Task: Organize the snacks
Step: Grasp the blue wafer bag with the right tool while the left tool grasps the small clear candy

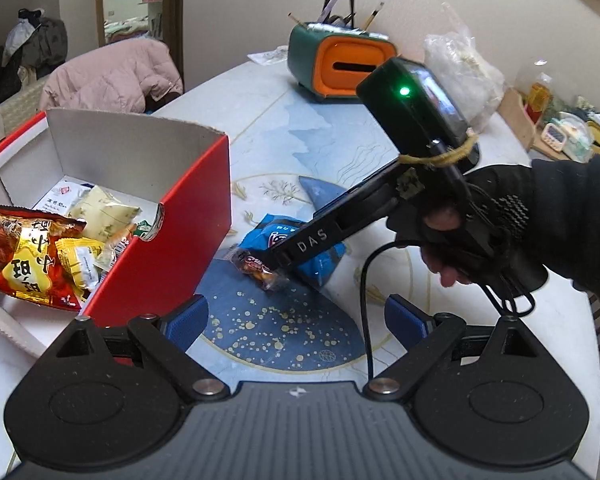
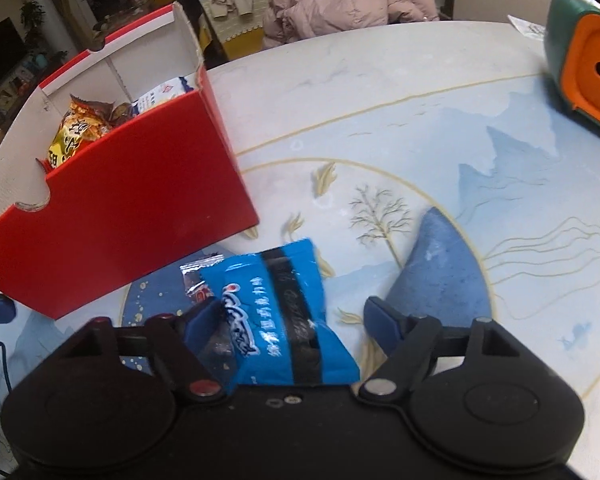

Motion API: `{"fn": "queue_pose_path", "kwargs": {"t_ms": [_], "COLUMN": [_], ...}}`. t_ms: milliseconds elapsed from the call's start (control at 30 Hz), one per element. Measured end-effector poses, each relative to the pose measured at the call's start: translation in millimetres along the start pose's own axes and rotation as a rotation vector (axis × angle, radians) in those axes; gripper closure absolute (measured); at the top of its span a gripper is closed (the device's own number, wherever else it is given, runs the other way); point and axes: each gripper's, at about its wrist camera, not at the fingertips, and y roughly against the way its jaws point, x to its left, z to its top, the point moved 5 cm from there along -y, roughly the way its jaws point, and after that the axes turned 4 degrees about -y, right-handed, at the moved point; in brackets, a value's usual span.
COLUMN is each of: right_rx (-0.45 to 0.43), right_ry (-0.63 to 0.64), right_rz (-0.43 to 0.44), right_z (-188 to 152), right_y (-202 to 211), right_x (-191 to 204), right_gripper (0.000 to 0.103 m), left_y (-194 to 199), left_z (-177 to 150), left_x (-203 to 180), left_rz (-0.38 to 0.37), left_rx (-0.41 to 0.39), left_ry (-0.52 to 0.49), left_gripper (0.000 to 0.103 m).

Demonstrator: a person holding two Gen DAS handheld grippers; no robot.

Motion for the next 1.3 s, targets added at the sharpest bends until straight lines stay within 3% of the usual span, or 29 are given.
{"fn": "queue_pose_path", "kwargs": {"t_ms": [67, 167, 333, 500, 633, 867, 1000, 1133, 1300], "right_rx": [-0.01, -0.023, -0.04, -0.072, -0.092, -0.125, -0.146, -0.158, -0.162], "right_ry": [0.014, 0.002, -0.012, -0.074, -0.152, -0.206, -0.228, -0.255, -0.311], "right_rz": [-0.002, 0.019, -0.001, -0.085, -0.125, -0.157, -0.164, -0.18, -0.219], "right_z": [-0.8, -2.8, -10.0, -25.1, -46.3, -77.5, -87.2, -94.7, -104.5], "right_y": [0.4, 6.2, 13.9, 29.2, 47.1, 71.0, 78.8, 83.5, 86.9], "right_x": [1.8, 0.7, -6.3, -34.1, -57.1, -62.0, -59.7, -56.6, -48.1], "right_gripper": [0.032, 0.052, 0.059, 0.061, 0.061, 0.061, 0.062, 0.062, 0.062], "left_y": [-6.2, -15.6, -33.7, -59.8, -83.5, -114.1, -115.7, -114.1, -113.5], "left_z": [2.3, 6.7, 14.9, 21.6, 26.7, 27.7, 30.5, 30.9, 30.7], "left_x": [-1.1, -1.1, 0.4, 6.9, 10.7, 18.2, 17.9, 17.6, 14.8], "left_rz": [0.005, 0.027, 0.061, 0.103, 0.156, 0.216, 0.215, 0.214, 0.188], "left_rx": [0.014, 0.032, 0.07, 0.137, 0.188, 0.255, 0.25, 0.243, 0.244], "left_ry": [0.013, 0.031, 0.065, 0.129, 0.159, 0.185, 0.183, 0.173, 0.14], "left_gripper": [0.008, 0.008, 0.008, 0.008, 0.017, 0.042, 0.049, 0.07, 0.086]}}
